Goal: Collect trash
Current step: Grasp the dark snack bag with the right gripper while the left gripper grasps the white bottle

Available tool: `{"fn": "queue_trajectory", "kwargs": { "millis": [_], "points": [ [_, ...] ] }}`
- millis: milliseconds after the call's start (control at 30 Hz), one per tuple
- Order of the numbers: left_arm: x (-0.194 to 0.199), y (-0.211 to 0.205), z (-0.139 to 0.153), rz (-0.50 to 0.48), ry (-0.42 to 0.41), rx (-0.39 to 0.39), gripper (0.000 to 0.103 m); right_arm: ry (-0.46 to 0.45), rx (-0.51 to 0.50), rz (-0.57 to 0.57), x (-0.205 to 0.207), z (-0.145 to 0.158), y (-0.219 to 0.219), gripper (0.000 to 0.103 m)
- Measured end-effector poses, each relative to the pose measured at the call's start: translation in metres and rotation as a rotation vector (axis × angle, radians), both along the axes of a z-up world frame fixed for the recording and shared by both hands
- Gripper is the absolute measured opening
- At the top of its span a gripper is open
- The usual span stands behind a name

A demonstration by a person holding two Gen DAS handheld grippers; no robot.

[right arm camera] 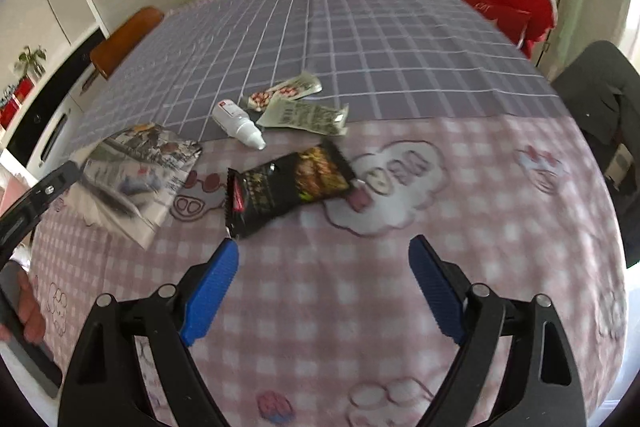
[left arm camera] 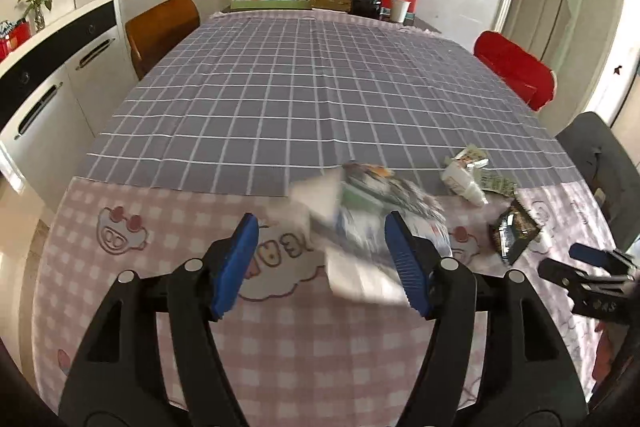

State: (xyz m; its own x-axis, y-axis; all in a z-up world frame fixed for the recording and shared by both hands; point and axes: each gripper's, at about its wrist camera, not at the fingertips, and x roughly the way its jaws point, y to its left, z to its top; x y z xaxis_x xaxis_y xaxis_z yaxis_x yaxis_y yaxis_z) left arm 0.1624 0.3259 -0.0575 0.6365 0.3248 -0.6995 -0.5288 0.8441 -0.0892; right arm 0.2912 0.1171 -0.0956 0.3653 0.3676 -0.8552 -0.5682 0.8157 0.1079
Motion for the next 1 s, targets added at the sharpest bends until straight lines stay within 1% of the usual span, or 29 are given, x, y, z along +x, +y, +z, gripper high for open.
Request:
{"fn": "queue_trajectory", "kwargs": {
  "millis": [67, 167, 200, 267, 367, 400, 433, 467, 533, 600, 667, 733, 800, 833, 933, 967, 1000],
  "points": [
    [-0.002, 0.001, -0.001, 0.003, 0.007, 0.004, 0.065, 0.0, -0.009, 0.01, 0.006, -0.004, 0.014, 0.085],
    [0.008, 0.0, -0.001, -0.021, 0.034, 0.007, 0.065, -0.005, -0.038, 0.012, 0.015, -0.013, 0.035, 0.085],
    [0.013, -0.003, 0.0, -0.029, 0.038, 0.018, 0.067, -0.017, -0.047, 0.007, 0.019, -0.015, 0.041, 0.085],
    [0.022, -0.01, 0.004, -0.053, 0.047, 0.042, 0.067, -0.021, -0.02, -0.007, 0.025, -0.018, 0.044, 0.081],
    [0.028, -0.017, 0.011, -0.082, 0.048, 0.069, 0.069, -0.022, 0.042, -0.011, 0.03, -0.016, 0.04, 0.058],
    [0.027, -0.018, 0.012, -0.082, 0.045, 0.086, 0.072, -0.028, 0.059, 0.001, 0.03, -0.013, 0.038, 0.016],
    [0.026, -0.018, 0.013, -0.075, 0.046, 0.1, 0.073, -0.004, 0.097, 0.024, 0.031, -0.013, 0.036, 0.003],
    [0.024, -0.016, 0.013, -0.061, 0.05, 0.111, 0.073, 0.002, 0.11, 0.014, 0.032, -0.012, 0.033, 0.003],
    [0.021, -0.009, 0.013, -0.027, 0.061, 0.115, 0.073, -0.015, 0.106, 0.017, 0.034, -0.012, 0.03, 0.003],
    [0.015, -0.001, 0.014, 0.007, 0.056, 0.103, 0.074, -0.013, 0.121, 0.013, 0.034, -0.012, 0.022, 0.003],
    [0.015, 0.002, 0.018, 0.011, 0.047, 0.078, 0.074, -0.015, 0.136, 0.013, 0.031, -0.011, 0.016, 0.003],
    [0.025, -0.005, 0.021, -0.044, 0.045, 0.06, 0.075, -0.04, 0.153, 0.008, 0.027, -0.006, 0.007, 0.002],
    [0.044, -0.019, 0.022, -0.122, 0.048, 0.066, 0.082, -0.06, 0.186, 0.002, 0.023, 0.002, -0.005, 0.001],
    [0.057, -0.027, 0.019, -0.165, 0.054, 0.059, 0.083, -0.065, 0.197, -0.001, 0.024, 0.004, -0.008, 0.001],
    [0.091, -0.045, 0.005, -0.266, 0.115, 0.026, 0.083, -0.09, 0.225, -0.017, 0.023, 0.016, -0.027, 0.001],
    [0.105, -0.053, -0.002, -0.316, 0.131, 0.017, 0.083, -0.096, 0.23, -0.021, 0.022, 0.019, -0.031, 0.001],
    [0.112, -0.057, -0.007, -0.323, 0.149, 0.021, 0.083, -0.1, 0.235, -0.021, 0.022, 0.021, -0.036, 0.001]
  ]
}}
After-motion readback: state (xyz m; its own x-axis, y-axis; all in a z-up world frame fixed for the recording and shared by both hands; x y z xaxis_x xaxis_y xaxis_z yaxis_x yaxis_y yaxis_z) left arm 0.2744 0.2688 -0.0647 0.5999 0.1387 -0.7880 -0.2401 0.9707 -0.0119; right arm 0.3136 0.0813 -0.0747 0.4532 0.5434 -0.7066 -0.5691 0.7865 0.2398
